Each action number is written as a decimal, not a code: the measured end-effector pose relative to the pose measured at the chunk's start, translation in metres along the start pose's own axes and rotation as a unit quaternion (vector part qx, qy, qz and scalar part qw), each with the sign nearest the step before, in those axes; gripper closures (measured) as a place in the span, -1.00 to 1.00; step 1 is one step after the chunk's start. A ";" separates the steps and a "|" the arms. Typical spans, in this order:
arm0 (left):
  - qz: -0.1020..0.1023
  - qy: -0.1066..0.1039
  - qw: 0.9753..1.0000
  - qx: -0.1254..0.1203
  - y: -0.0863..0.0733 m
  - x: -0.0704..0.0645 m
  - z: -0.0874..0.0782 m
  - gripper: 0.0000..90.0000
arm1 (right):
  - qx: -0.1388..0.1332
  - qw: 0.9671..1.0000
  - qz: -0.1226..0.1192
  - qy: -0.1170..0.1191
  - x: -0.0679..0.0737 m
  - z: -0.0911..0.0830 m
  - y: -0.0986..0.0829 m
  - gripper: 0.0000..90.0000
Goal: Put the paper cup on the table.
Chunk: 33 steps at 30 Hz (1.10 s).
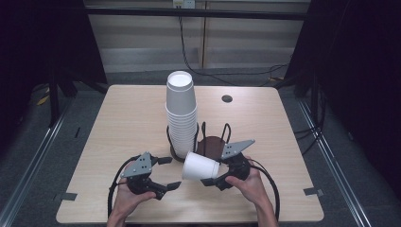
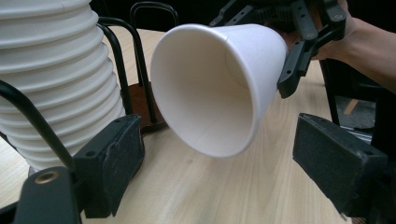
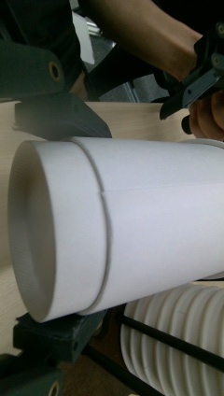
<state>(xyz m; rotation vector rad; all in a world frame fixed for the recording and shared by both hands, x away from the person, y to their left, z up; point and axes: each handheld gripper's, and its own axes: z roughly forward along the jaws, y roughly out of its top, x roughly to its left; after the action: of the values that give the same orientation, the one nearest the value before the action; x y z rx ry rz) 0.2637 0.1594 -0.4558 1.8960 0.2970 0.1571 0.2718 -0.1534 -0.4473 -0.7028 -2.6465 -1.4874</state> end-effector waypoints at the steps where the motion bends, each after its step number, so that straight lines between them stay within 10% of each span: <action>1: 0.000 0.000 1.000 0.000 0.000 0.000 0.000 -0.65 | 0.000 1.000 0.000 0.000 0.000 0.000 0.000 -0.47; 33: -0.021 -0.018 0.999 -0.036 -0.006 -0.001 -0.002 -0.65 | -0.126 0.991 -0.020 0.032 0.008 0.005 -0.011 -0.48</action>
<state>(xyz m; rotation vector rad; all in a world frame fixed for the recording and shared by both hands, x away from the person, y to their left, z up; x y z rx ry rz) 0.2615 0.1630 -0.4605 1.8187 0.3020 0.1039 0.2613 -0.1511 -0.4574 -0.6065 -2.4663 -1.8430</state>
